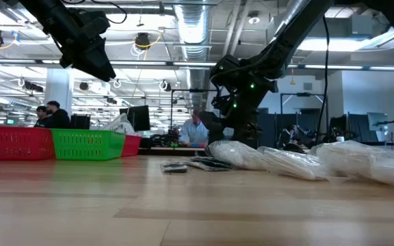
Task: Pick & Place Travel size toiletries
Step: Put the left gray deodorant into the top green bin
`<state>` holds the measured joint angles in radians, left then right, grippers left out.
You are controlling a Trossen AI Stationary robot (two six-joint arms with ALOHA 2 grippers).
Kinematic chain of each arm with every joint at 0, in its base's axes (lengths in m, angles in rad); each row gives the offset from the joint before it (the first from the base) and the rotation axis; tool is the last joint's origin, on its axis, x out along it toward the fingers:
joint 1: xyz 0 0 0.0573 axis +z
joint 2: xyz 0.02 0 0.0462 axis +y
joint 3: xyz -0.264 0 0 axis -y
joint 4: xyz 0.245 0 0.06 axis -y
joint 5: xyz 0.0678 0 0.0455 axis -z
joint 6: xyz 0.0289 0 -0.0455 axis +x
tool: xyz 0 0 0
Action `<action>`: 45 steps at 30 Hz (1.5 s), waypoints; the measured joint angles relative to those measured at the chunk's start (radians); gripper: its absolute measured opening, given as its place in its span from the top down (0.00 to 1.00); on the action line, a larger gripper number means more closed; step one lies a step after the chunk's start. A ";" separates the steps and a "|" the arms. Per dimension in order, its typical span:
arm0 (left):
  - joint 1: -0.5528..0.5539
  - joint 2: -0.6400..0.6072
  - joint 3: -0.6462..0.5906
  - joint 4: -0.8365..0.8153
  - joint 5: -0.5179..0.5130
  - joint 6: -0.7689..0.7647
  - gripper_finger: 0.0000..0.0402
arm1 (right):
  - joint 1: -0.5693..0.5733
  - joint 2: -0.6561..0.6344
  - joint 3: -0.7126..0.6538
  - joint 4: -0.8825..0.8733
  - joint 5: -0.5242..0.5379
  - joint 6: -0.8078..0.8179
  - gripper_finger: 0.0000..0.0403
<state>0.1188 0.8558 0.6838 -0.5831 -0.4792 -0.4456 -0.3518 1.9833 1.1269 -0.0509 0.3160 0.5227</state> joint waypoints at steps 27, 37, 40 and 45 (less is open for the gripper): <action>-0.002 0.000 0.000 0.000 0.001 0.002 0.65 | 0.017 0.066 0.023 0.005 0.044 -0.059 0.61; -0.002 0.000 0.000 0.000 0.002 0.002 0.65 | 0.017 0.064 0.023 0.001 0.025 -0.084 0.61; -0.002 0.000 0.000 0.000 0.002 0.001 0.65 | 0.020 0.063 0.023 0.000 0.024 -0.090 0.61; -0.002 0.000 0.000 0.001 0.004 0.001 0.65 | 0.032 0.044 0.024 -0.013 0.016 -0.117 0.61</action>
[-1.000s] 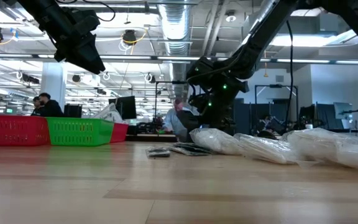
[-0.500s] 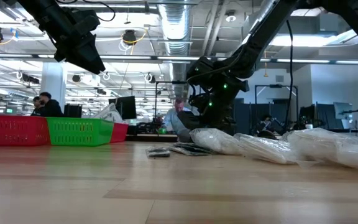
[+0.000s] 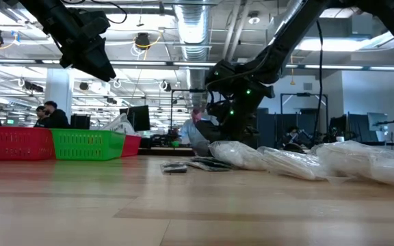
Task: Pick & Place Travel size toiletries
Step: Put the left gray deodorant into the top green bin
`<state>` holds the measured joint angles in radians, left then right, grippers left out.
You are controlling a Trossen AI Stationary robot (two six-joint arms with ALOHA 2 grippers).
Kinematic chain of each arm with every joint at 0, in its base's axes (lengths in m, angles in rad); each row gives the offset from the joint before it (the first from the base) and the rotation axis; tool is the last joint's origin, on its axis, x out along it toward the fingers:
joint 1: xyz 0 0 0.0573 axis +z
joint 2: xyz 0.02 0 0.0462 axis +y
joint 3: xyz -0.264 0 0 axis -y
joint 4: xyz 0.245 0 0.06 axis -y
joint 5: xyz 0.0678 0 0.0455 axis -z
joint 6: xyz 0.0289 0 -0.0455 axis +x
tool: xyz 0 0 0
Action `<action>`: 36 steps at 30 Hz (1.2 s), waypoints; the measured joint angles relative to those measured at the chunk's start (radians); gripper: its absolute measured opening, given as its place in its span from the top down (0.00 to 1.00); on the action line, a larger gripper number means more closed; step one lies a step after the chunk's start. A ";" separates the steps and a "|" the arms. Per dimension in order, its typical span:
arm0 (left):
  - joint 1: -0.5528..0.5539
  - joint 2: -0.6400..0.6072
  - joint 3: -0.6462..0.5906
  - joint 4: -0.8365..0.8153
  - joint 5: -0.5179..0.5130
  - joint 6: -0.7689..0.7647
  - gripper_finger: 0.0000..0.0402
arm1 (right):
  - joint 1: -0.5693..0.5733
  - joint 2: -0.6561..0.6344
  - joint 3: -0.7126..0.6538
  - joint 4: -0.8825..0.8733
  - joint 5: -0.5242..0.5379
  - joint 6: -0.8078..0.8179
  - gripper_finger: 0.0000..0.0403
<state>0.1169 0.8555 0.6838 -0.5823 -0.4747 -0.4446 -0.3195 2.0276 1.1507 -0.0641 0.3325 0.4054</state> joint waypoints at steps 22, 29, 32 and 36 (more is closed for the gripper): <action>0.000 0.000 0.000 0.284 0.117 0.151 0.65 | 0.138 -0.312 0.008 0.057 0.001 -0.243 0.61; 0.000 0.004 0.000 0.465 0.209 0.223 0.65 | 0.201 -0.373 0.008 0.144 -0.047 -0.324 0.61; 0.000 0.008 0.000 0.521 0.264 0.231 0.65 | 0.218 -0.382 0.008 0.171 -0.048 -0.338 0.61; 0.000 0.028 0.000 0.581 0.306 0.232 0.65 | 0.239 -0.384 0.008 0.200 -0.049 -0.356 0.61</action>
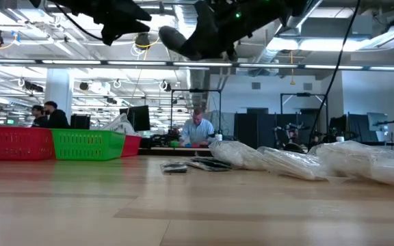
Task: Pick & Place Travel size toiletries
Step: Put the left gray deodorant into the top green bin
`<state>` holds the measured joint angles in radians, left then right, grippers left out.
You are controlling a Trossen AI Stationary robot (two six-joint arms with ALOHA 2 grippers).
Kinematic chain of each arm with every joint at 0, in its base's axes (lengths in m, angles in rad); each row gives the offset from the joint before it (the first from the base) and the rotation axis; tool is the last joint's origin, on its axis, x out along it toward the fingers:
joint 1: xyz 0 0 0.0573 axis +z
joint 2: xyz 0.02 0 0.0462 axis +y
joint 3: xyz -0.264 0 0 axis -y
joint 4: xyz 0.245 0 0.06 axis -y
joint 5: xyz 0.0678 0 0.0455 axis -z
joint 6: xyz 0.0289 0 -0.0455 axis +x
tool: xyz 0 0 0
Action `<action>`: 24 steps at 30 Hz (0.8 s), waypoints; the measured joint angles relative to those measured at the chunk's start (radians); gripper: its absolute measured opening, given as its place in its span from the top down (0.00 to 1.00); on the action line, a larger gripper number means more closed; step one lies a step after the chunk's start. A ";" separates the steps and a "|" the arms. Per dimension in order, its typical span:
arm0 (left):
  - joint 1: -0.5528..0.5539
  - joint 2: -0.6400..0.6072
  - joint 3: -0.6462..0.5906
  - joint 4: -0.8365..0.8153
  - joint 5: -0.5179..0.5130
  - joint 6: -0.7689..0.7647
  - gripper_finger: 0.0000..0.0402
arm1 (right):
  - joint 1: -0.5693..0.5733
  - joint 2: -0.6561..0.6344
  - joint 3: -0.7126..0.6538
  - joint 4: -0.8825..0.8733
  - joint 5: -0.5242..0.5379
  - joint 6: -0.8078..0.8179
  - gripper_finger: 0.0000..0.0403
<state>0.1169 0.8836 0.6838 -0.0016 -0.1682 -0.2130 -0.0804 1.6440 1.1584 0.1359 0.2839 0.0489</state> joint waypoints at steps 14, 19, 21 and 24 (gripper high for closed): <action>0.002 0.101 -0.001 0.164 0.040 0.055 0.65 | 0.040 -0.001 0.000 0.089 -0.054 -0.023 0.61; 0.000 0.133 0.000 0.230 0.072 0.059 0.65 | 0.041 0.000 0.000 0.086 -0.059 -0.023 0.61; 0.001 0.140 0.000 0.235 0.084 0.059 0.65 | 0.036 0.000 0.000 0.085 -0.062 -0.023 0.61; 0.001 0.143 0.000 0.238 0.090 0.059 0.65 | 0.034 0.000 0.000 0.085 -0.065 -0.023 0.61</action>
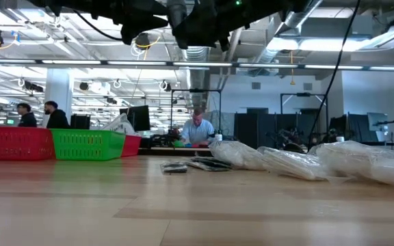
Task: Pick & Place Travel size toiletries
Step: Put the left gray deodorant into the top green bin
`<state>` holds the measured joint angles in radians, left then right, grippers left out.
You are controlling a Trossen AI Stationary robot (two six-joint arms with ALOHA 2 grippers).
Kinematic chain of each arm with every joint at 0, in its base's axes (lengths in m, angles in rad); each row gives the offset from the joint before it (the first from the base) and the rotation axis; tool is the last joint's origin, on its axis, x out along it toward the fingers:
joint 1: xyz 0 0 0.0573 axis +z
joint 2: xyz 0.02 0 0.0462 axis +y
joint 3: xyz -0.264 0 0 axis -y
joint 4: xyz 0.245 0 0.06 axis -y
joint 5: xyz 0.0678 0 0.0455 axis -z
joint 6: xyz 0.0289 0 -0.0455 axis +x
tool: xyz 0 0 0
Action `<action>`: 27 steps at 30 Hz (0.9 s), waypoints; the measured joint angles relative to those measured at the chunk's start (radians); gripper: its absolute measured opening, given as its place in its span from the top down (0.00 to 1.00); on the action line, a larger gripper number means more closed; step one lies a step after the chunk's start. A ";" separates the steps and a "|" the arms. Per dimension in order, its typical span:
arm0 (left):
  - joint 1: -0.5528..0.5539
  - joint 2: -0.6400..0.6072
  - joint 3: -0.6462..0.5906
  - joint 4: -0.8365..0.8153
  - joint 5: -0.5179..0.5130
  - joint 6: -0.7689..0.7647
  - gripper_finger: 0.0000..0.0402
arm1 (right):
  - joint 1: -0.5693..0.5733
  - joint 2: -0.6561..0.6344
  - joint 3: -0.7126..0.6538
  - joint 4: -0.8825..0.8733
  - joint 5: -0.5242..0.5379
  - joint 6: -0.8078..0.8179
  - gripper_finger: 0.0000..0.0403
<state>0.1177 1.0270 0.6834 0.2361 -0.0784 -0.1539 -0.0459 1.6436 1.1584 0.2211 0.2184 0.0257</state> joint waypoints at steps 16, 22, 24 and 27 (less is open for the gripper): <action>-0.010 0.005 0.000 0.021 -0.013 0.051 0.65 | -0.015 0.001 0.000 0.006 0.015 0.024 0.61; -0.005 0.016 0.001 0.024 -0.047 0.079 0.56 | -0.011 0.002 0.000 0.001 0.026 0.027 0.61; -0.005 0.025 0.001 0.025 -0.083 0.072 0.52 | -0.008 0.002 0.000 0.004 0.022 0.027 0.61; -0.005 0.043 0.001 0.019 -0.124 0.072 0.45 | -0.007 0.002 0.000 0.006 0.018 0.027 0.61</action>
<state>0.1128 1.0704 0.6842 0.2551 -0.2027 -0.0819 -0.0533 1.6455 1.1584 0.2276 0.2367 0.0525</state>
